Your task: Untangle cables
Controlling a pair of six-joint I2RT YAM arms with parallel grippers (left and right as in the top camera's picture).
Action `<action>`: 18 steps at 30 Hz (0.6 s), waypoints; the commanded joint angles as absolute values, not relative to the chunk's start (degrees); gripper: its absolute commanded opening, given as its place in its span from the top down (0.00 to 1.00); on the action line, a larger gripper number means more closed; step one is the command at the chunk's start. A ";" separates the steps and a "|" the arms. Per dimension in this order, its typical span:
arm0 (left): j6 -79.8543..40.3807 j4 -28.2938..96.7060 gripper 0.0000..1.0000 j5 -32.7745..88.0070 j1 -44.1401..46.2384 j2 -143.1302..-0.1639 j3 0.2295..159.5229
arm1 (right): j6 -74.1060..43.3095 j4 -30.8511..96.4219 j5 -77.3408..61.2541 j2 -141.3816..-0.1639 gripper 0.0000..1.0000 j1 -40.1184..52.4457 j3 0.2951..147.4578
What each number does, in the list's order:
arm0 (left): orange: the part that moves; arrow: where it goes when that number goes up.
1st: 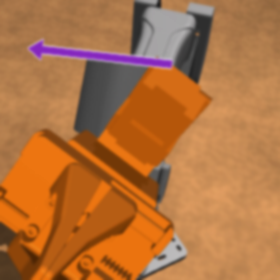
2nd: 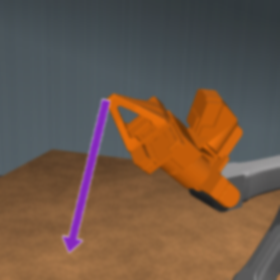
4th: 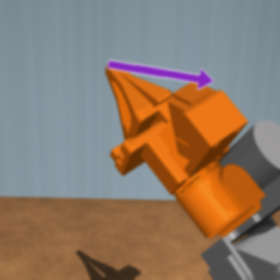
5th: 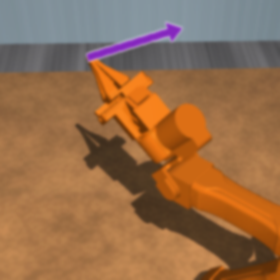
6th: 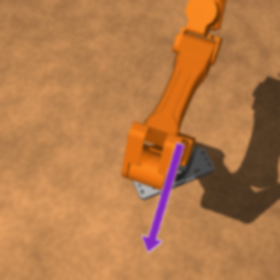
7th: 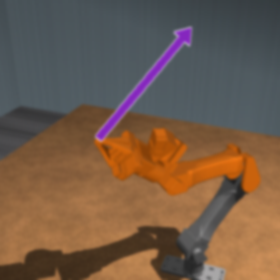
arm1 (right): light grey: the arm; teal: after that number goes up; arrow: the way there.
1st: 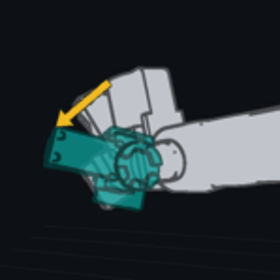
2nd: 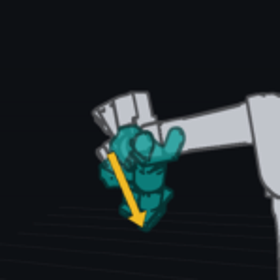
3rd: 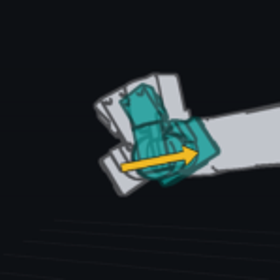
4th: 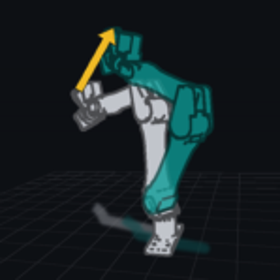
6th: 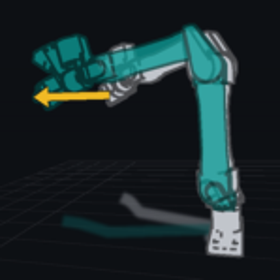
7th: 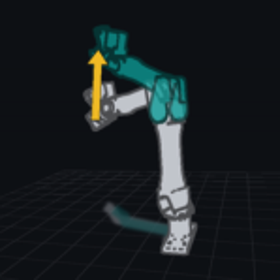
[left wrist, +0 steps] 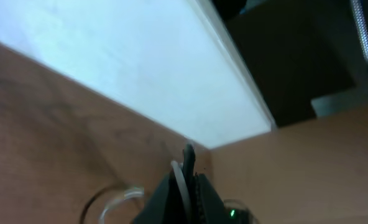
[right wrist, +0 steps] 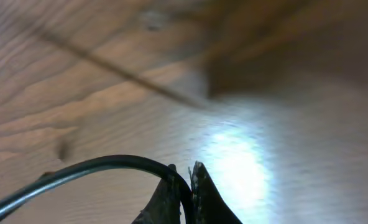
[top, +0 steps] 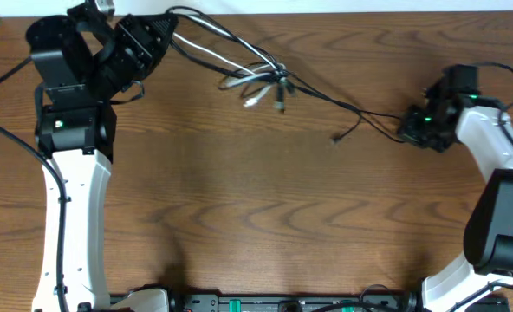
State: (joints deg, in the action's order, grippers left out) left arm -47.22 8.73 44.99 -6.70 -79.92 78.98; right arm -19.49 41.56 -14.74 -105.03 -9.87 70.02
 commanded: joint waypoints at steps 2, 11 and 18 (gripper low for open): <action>-34.04 14.79 0.93 43.05 -9.19 -77.87 80.05 | -18.28 43.35 -9.30 -105.19 0.99 -14.37 68.90; -14.04 40.16 0.93 39.86 -1.37 -80.97 79.94 | -8.43 46.02 -19.27 -103.88 0.93 -12.01 71.09; -12.53 40.40 0.93 39.92 10.83 -87.20 79.94 | -3.03 50.28 -26.44 -101.47 0.54 -10.37 76.49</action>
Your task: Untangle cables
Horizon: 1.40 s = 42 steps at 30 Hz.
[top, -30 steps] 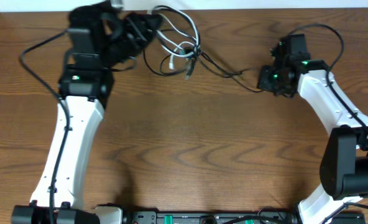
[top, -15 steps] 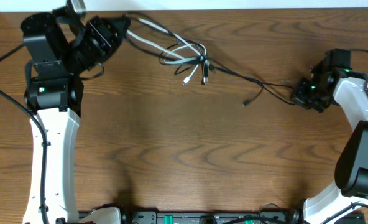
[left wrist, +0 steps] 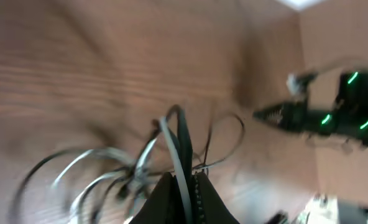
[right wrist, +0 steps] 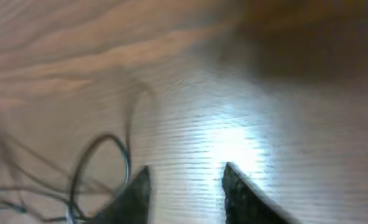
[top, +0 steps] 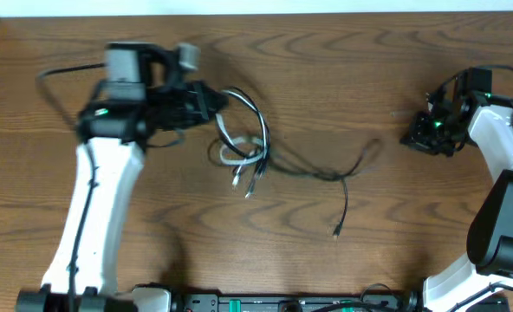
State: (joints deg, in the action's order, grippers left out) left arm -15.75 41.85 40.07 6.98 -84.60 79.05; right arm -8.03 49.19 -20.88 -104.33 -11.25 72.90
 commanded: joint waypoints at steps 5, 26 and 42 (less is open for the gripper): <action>-16.21 30.22 0.93 44.36 13.87 -87.64 79.96 | 7.27 53.23 -41.21 -101.30 0.39 -7.66 80.40; -35.90 16.56 0.92 50.59 13.80 -87.55 79.96 | 13.74 43.35 -41.93 -101.38 0.28 14.52 83.35; -35.92 16.58 0.93 50.59 13.80 -87.55 79.96 | 14.41 45.10 -34.00 -101.38 0.43 16.99 77.10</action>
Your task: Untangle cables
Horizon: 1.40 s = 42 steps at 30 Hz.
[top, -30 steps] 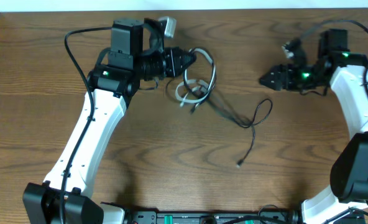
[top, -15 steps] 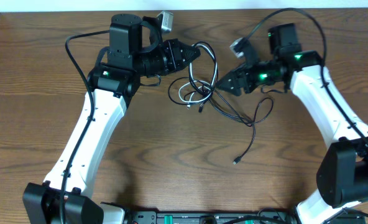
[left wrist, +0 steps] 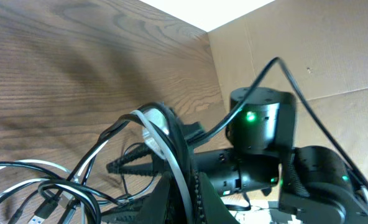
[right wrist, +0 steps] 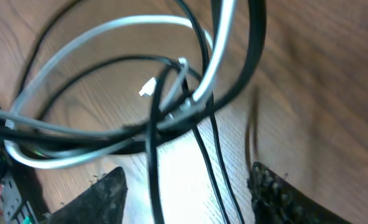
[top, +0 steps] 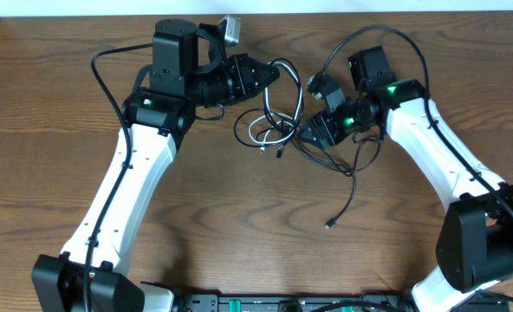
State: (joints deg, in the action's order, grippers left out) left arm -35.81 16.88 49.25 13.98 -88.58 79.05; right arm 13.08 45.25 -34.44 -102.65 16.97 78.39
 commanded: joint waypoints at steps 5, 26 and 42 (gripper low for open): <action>-34.98 16.78 0.93 50.52 13.80 -87.59 79.94 | 14.20 43.35 -34.00 -101.36 0.90 16.84 75.90; -10.98 36.56 0.93 39.09 13.85 -90.56 78.83 | 8.58 45.89 -54.63 -100.62 0.99 12.25 93.71; -15.73 44.77 0.93 4.21 13.85 -92.16 78.78 | -8.69 48.62 -47.37 -89.84 0.99 -15.33 96.38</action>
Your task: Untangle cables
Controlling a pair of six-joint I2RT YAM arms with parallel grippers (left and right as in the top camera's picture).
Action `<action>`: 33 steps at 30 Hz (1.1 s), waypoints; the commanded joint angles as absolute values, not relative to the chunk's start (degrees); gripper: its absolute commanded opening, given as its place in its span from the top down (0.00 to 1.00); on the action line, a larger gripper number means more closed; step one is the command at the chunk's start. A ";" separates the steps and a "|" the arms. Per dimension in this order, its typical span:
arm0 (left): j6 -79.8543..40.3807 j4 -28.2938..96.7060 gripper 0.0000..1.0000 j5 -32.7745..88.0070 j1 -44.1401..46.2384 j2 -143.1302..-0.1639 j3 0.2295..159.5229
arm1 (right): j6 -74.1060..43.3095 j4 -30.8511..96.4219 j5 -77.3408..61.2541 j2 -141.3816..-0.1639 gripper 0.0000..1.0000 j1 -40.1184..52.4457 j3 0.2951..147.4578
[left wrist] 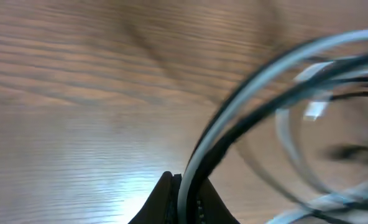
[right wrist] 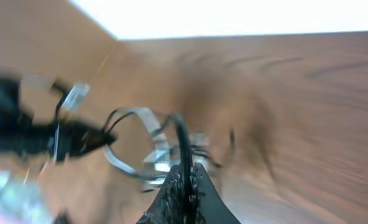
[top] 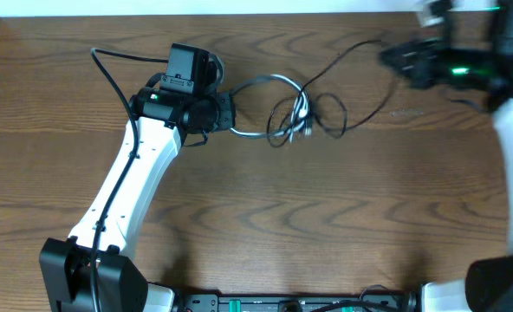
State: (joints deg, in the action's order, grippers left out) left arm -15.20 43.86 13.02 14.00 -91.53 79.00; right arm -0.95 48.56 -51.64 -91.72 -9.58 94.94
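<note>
A knot of grey and black cables (top: pixel 296 111) lies at the table's far middle. My left gripper (top: pixel 230 114) sits just left of it, shut on a grey cable (top: pixel 261 81) and a black one beside it; both cables run up from the jaws (left wrist: pixel 185 185) in the left wrist view. My right gripper (top: pixel 388 55) is at the far right, shut on a thin black cable (top: pixel 352 54) that slopes down to the knot. That black cable (right wrist: pixel 183 140) rises from the shut jaws (right wrist: pixel 185 179) towards the blurred knot.
The wooden table (top: pixel 265 217) ends at a white wall strip (top: pixel 239 7) along the far side. The left arm's own black lead (top: pixel 113 74) loops at the far left. Electronics (top: pixel 282 303) line the front edge.
My right gripper was open among the loops at the table's middle; now it is shut on the black cable at the far right. The left gripper has moved left, and the knot is stretched between them.
At first the cables were stretched between my left gripper at the far left and my right, shut on a black cable. Then the right was open and the bundle hung from the left. Both grippers met mid-table. Now they are apart with the right holding black cable again.
</note>
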 commanded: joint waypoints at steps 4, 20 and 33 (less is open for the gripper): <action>-15.70 44.93 0.93 2.66 13.80 -92.42 78.59 | -12.08 51.51 -37.39 -89.91 0.99 -21.76 96.27; -14.59 46.85 0.92 3.57 13.80 -95.11 78.11 | -13.50 62.22 -12.21 -98.67 0.99 -19.51 93.19; -4.05 31.59 0.92 44.64 13.85 -90.24 78.89 | 20.82 60.45 -50.98 -101.03 0.07 -13.30 94.13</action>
State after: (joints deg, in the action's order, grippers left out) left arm -4.80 34.26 31.31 13.93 -93.71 78.30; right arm 11.88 61.23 -39.99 -101.51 -16.23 93.41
